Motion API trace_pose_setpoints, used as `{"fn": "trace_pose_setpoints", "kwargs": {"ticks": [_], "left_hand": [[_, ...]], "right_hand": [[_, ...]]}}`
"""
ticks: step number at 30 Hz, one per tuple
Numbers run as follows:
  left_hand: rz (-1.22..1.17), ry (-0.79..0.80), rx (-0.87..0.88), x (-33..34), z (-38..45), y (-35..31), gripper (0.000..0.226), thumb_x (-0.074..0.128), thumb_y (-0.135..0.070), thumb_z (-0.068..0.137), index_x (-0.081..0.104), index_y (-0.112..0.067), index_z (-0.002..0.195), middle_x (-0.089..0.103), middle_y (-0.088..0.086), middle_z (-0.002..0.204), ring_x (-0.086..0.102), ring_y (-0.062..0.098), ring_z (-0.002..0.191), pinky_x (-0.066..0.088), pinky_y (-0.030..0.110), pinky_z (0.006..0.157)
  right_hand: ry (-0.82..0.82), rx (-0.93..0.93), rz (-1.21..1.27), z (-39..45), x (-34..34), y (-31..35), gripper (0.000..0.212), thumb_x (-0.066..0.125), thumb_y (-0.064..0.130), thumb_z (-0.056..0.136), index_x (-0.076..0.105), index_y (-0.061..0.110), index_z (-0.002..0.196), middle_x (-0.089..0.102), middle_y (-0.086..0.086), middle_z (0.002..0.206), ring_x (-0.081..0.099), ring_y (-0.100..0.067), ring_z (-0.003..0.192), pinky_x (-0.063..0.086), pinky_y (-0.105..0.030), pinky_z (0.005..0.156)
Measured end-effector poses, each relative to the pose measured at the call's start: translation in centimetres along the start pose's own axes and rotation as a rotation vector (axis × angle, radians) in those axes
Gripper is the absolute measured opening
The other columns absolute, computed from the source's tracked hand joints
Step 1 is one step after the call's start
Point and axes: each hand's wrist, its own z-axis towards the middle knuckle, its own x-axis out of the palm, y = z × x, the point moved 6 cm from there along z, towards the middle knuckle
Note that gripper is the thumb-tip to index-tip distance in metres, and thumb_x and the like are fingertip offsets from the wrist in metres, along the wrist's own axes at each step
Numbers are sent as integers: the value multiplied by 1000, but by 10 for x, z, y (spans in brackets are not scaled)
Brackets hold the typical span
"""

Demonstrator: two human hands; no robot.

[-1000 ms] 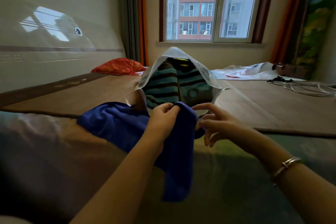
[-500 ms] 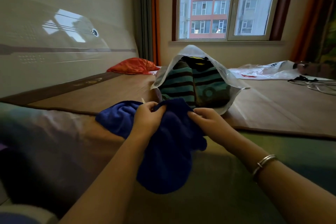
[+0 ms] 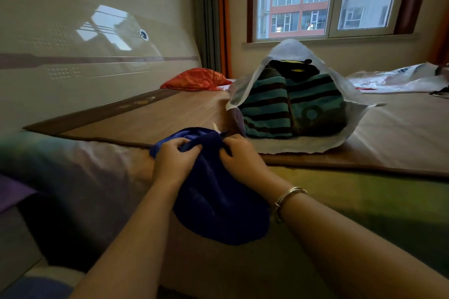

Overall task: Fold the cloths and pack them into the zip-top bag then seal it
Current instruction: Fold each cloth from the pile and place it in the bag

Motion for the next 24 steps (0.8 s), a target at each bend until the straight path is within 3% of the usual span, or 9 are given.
{"fn": "trace_pose_setpoints", "kwargs": {"ticks": [4, 8, 10, 13, 15, 17, 20, 24], "left_hand": [[-117, 11, -36, -8, -1, 8, 20, 73, -24, 82, 72, -4, 86, 72, 17, 84, 67, 33, 85, 54, 47, 80], [-78, -64, -54, -11, 8, 18, 21, 66, -22, 88, 67, -1, 82, 69, 23, 91, 65, 35, 88, 52, 46, 81], [-97, -69, -83, -7, 13, 25, 27, 66, -22, 88, 67, 5, 87, 68, 26, 90, 64, 39, 89, 52, 48, 80], [-146, -37, -116, 3, 17, 29, 37, 66, -27, 87, 64, 9, 80, 66, 31, 86, 64, 39, 79, 52, 51, 74], [-146, -15, -145, 9, 16, 26, 37, 65, -33, 88, 65, 3, 77, 68, 26, 81, 64, 34, 78, 52, 46, 75], [-148, 2, -161, 14, 14, 22, 32, 61, -34, 91, 69, -4, 87, 69, 17, 79, 66, 29, 81, 55, 40, 78], [-135, 34, -127, 13, 8, 12, 17, 59, -24, 93, 68, -9, 92, 69, 12, 83, 65, 26, 82, 54, 37, 77], [-107, 153, -41, 14, -7, -17, 7, 62, -20, 89, 63, -14, 87, 67, 8, 85, 64, 24, 85, 52, 37, 75]], "right_hand": [[-38, 126, 66, 39, 31, -7, 22, 48, 19, 92, 66, 9, 99, 62, -17, 109, 57, -33, 103, 44, -44, 93], [49, 292, -28, 54, 53, -15, 25, 44, 28, 94, 65, 24, 107, 60, -10, 119, 54, -34, 112, 37, -46, 102], [24, 321, 2, 57, 53, -20, 25, 44, 27, 95, 65, 21, 108, 62, -13, 118, 55, -35, 112, 39, -45, 101], [-66, 281, 156, 56, 47, -26, 25, 46, 19, 94, 67, 7, 99, 66, -17, 104, 60, -34, 99, 46, -38, 88], [-83, 222, 209, 51, 41, -26, 24, 48, 16, 95, 68, 6, 87, 67, -11, 87, 62, -24, 83, 44, -31, 74], [-37, 145, 222, 41, 34, -18, 24, 49, 17, 96, 68, 9, 85, 65, -2, 79, 59, -11, 73, 43, -23, 67], [5, 56, 233, 21, 13, -6, 22, 50, 19, 96, 71, 13, 90, 67, 3, 81, 62, -9, 77, 48, -21, 71], [23, 2, 232, -12, -29, 4, 18, 52, 20, 96, 70, 24, 98, 63, 17, 81, 59, 5, 78, 42, -11, 69]]}}
